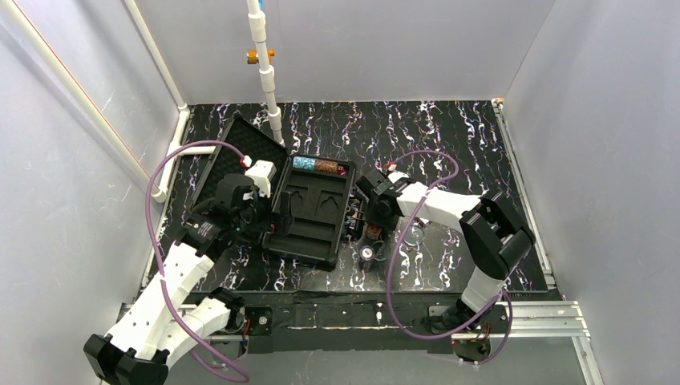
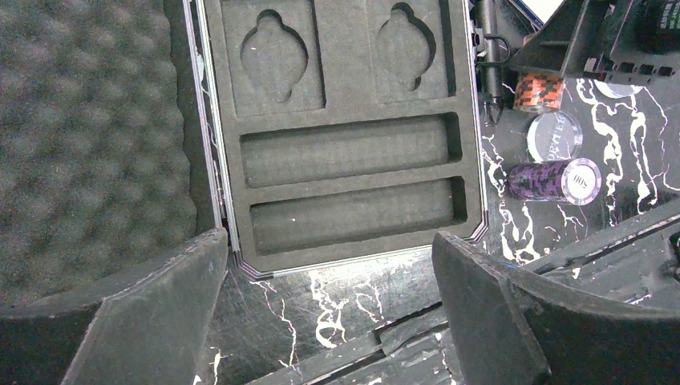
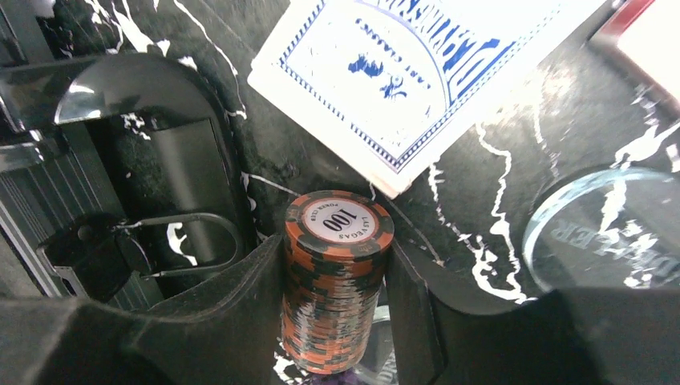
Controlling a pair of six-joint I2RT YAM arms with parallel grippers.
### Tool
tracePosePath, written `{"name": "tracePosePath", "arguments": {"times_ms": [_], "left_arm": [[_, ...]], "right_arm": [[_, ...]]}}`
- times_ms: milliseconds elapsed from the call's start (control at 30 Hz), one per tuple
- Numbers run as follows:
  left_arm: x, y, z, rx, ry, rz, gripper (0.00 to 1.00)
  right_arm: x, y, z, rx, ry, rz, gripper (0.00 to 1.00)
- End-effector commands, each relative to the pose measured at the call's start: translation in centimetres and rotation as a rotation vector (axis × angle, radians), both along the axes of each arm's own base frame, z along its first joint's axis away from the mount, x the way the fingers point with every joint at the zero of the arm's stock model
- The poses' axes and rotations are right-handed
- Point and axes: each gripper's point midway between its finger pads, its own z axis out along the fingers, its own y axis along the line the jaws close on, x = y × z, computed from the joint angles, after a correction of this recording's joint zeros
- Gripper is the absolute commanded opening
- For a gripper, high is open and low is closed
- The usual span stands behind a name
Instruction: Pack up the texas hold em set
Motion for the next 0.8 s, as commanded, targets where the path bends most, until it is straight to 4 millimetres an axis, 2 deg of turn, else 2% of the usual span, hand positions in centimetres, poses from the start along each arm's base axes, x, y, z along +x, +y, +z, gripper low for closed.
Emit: {"name": "tracePosePath", "arguments": {"times_ms": [0,133,200,267,367,567,733,767], "left_arm": [[0.1,0.1,1.4,-0.003,-0.032,0.004,0.99],[0.2,0.1,1.3,-0.002,-0.029,0.004,0.99],[0.2,0.1,1.2,-0.001,-0.027,0.004,0.99],[0.2,0.1,1.3,-0.001,-0.026,0.004,0.99],[0.2,0.1,1.1,0.001,-0.023,0.003,0.99],[0.3,0.1,1.1,0.002,-0.021,0.003,0.99],[0.3,0.0,1.0,0.003,-0.015,0.001,0.99],[0.3,0.0,1.0,0.002,-0.015,0.001,0.99]], "right_arm": [[3.0,-1.3,2.6,-0.132,-0.132,0.049,0.42],[4.5,-1.5,4.0,-0.163,-0.228,0.120,0.41],[5.0,-0.8,4.2,-0.166,-0.249,0.203,0.39],[5.1,-0.4,3.9,-0.196,-0.227,0.288,0.38],[4.8,-0.8,2.8,-0.268,-0.168,0.379,0.38],[3.8,0.1,1.3,-0.252,-0.102,0.517,0.40],[3.5,0.6,1.1,-0.238,-0.072,0.553,0.49],[3.4,0.6,1.1,-0.236,-0.069,0.556,0.56]]}}
